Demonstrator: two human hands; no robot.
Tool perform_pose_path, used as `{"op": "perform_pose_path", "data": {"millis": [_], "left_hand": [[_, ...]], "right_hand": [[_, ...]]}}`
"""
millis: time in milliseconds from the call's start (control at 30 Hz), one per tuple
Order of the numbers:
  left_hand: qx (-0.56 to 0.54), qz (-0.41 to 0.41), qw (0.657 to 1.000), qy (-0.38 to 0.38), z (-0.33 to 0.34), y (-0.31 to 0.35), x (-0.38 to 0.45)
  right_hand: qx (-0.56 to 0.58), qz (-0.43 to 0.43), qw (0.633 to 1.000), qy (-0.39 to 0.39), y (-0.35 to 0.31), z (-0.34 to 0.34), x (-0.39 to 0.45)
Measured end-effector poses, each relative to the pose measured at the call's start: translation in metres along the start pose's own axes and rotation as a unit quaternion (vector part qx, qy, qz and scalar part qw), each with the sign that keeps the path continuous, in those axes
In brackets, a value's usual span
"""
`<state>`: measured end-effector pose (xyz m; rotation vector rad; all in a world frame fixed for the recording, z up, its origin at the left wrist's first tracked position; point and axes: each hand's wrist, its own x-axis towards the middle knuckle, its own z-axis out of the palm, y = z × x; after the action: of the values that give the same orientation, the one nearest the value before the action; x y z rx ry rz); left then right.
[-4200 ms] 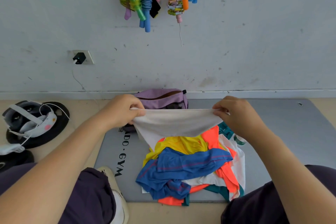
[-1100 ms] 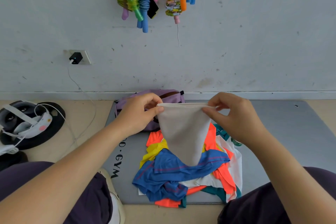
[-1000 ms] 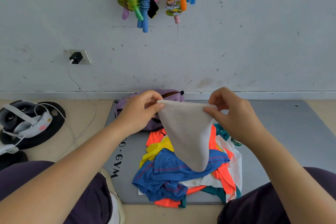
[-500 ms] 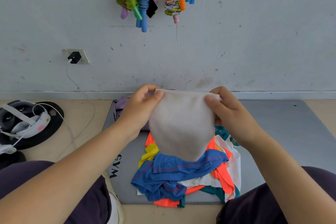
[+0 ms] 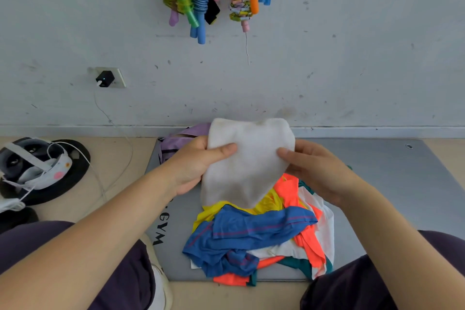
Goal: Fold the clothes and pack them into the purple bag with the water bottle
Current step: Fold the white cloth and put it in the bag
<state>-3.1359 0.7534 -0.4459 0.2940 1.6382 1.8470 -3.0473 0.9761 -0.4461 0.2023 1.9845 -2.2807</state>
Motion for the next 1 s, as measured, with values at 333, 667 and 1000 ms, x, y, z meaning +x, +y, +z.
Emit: {"op": "perform_pose_path", "data": {"millis": [333, 667, 1000], "left_hand": [[0.084, 0.038, 0.994, 0.064, 0.005, 0.008, -0.003], [0.032, 0.092, 0.983, 0.154, 0.003, 0.005, 0.000], [0.114, 0.114, 0.986, 0.034, -0.007, 0.009, -0.002]], "right_hand": [[0.006, -0.057, 0.992, 0.117, -0.005, 0.012, -0.001], [-0.015, -0.060, 0.995, 0.085, -0.001, 0.011, 0.000], [-0.031, -0.060, 0.995, 0.073, -0.009, 0.002, -0.003]]}}
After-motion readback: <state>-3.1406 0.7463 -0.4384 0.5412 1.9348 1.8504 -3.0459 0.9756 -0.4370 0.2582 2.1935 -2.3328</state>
